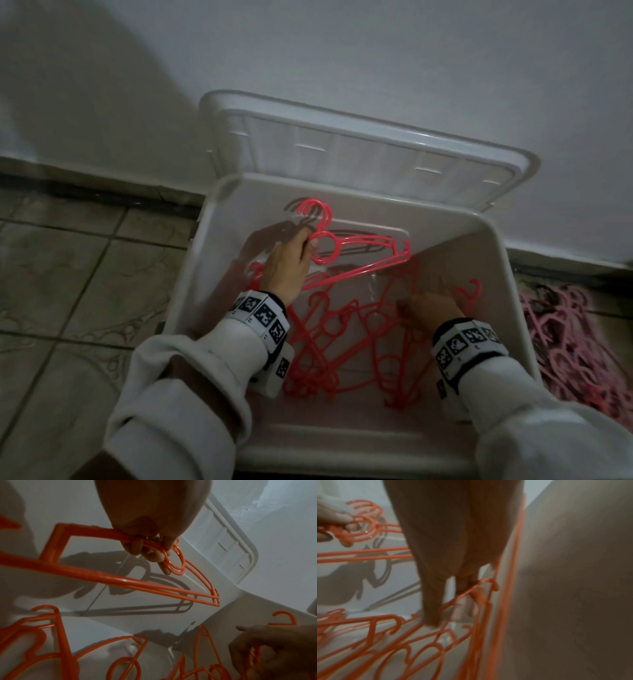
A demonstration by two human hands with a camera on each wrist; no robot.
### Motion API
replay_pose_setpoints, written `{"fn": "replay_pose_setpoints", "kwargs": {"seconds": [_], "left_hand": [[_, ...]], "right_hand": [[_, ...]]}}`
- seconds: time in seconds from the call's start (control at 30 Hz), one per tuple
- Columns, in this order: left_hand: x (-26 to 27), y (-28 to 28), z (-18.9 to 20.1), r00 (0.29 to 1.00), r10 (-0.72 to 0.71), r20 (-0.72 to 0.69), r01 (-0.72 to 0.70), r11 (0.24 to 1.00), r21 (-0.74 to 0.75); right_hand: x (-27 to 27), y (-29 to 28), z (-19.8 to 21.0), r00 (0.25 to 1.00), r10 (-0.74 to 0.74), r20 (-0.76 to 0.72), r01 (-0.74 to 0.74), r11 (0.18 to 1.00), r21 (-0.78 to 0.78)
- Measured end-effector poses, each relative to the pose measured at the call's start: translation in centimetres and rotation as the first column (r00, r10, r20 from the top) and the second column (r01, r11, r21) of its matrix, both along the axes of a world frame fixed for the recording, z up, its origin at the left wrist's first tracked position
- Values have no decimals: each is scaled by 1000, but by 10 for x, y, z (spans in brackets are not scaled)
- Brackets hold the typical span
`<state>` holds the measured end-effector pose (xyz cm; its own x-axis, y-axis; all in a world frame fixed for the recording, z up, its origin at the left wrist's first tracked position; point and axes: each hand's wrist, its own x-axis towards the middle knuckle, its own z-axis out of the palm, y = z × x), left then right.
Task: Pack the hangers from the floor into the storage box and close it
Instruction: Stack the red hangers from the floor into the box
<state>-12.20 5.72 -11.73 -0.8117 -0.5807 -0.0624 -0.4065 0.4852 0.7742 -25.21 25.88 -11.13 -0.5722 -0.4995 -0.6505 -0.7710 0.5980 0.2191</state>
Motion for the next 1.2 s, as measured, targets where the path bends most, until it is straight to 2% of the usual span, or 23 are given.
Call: {"fn": "replay_pose_setpoints", "kwargs": {"seconds": [0.07,0.17,0.27,0.3,0.37,0.4,0.47,0.57,0.63,0.73,0.8,0.9,0.97,1.03,1.17,1.2], "left_hand": [[-2,0,-2,999,-8,-46,8,1000,13],[-4,-2,-6,997,4,-75,-3,1000,19],[-4,-3,-7,995,21,-102,-22,1000,0],[-4,-3,-6,993,24,-112,-25,1000,-9],[-3,-4,-6,993,30,-113,-33,999,-26],[-3,-4,-6,993,36,-111,-39,999,-26],[-3,-4,-6,991,59,-122,-62,998,-23],[-4,-6,-9,988,84,-130,-88,996,-18],[-4,-7,-11,988,86,-125,-87,996,-4],[-2,-8,-14,988,97,-124,-91,994,57],[-1,-8,-14,987,111,-116,-96,987,130],[1,-1,-5,994,84,-65,-66,969,240],[1,5,4,995,70,-68,-44,942,332],[-1,9,8,992,89,-87,-40,889,457],[-2,9,6,975,123,-187,42,721,691],[-2,9,6,973,122,-194,54,699,713]], "right_hand": [[-2,1,9,999,45,24,-43,998,-49],[-4,6,21,982,149,-117,-158,985,-73],[-7,6,29,976,147,-163,-169,976,-134],[-9,6,32,970,145,-196,-185,960,-208],[-13,4,34,951,154,-267,-256,877,-406],[-16,4,35,947,148,-286,-270,849,-454],[-23,3,38,943,101,-317,-247,851,-463],[-29,1,46,896,52,-441,-330,743,-582],[-31,2,51,888,-1,-459,-318,720,-617],[-37,7,55,942,-129,-310,-128,714,-688],[-40,10,54,958,-281,-53,137,617,-775],[-27,8,46,869,-386,310,464,413,-784],[-10,1,43,822,-330,464,563,347,-750],[8,-9,39,787,-243,567,616,361,-701],[35,-25,22,758,-131,639,609,495,-620],[38,-26,18,765,-124,631,594,515,-619]]}}
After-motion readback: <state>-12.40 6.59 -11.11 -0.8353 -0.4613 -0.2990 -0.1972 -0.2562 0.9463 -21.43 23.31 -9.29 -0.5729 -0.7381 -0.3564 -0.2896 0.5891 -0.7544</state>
